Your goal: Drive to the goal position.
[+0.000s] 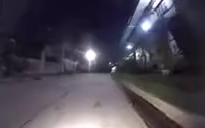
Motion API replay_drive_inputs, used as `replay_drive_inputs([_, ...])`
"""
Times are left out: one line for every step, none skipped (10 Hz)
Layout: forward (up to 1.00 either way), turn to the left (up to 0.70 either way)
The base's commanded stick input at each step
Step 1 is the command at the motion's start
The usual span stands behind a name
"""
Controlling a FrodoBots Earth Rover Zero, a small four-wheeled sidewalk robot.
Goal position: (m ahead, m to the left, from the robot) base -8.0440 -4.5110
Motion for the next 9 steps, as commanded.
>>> replay_drive_inputs([0.7, 0.0])
replay_drive_inputs([0.7, 0.0])
replay_drive_inputs([0.7, -0.01])
replay_drive_inputs([0.7, -0.13])
replay_drive_inputs([0.7, -0.33])
replay_drive_inputs([0.7, -0.35])
replay_drive_inputs([0.7, -0.35])
replay_drive_inputs([0.7, -0.35])
replay_drive_inputs([0.7, -0.32])
